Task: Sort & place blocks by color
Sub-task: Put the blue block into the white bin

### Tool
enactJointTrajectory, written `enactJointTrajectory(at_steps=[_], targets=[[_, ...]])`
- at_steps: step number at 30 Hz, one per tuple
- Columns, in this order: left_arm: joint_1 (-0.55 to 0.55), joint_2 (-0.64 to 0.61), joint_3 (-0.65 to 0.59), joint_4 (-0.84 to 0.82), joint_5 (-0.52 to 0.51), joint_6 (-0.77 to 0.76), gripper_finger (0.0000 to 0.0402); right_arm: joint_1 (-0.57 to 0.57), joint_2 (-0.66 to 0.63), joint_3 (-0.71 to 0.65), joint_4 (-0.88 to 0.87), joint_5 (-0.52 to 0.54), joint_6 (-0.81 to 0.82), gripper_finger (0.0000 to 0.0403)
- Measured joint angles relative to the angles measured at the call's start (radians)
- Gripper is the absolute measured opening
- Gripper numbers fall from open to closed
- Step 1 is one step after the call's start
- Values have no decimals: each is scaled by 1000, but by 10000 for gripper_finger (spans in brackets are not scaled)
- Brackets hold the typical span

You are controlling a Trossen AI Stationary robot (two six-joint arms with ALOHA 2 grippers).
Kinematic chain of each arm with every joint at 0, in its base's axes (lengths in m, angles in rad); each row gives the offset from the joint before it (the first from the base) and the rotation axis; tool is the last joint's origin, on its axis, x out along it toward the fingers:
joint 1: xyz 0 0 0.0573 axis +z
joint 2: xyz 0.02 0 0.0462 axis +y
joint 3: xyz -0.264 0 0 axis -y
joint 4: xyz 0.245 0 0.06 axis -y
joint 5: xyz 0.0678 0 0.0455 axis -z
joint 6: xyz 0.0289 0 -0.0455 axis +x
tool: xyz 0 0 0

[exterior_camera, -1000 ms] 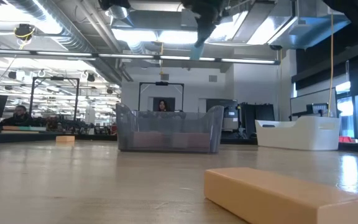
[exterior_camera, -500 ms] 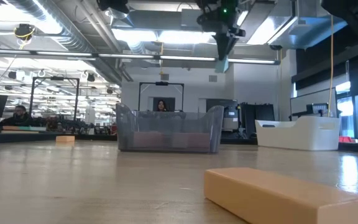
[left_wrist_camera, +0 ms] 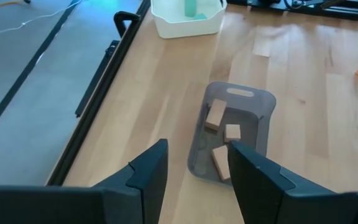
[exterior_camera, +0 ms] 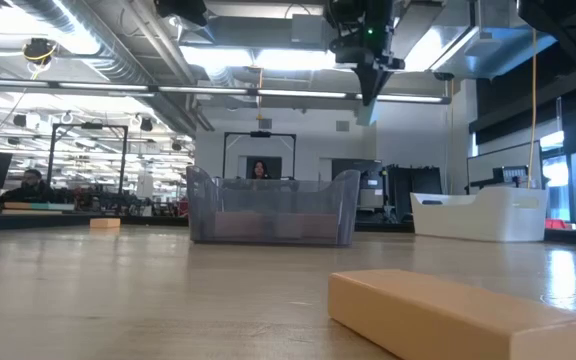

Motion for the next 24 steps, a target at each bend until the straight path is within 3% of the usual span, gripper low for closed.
enactJointTrajectory(at_steps=[15, 24], targets=[[0, 0, 0, 1, -2, -27, 157, -5, -8, -1, 0, -27, -3, 41], [0, 0, 0, 1, -14, -28, 157, -18, -116, -14, 5, -24, 2, 41]])
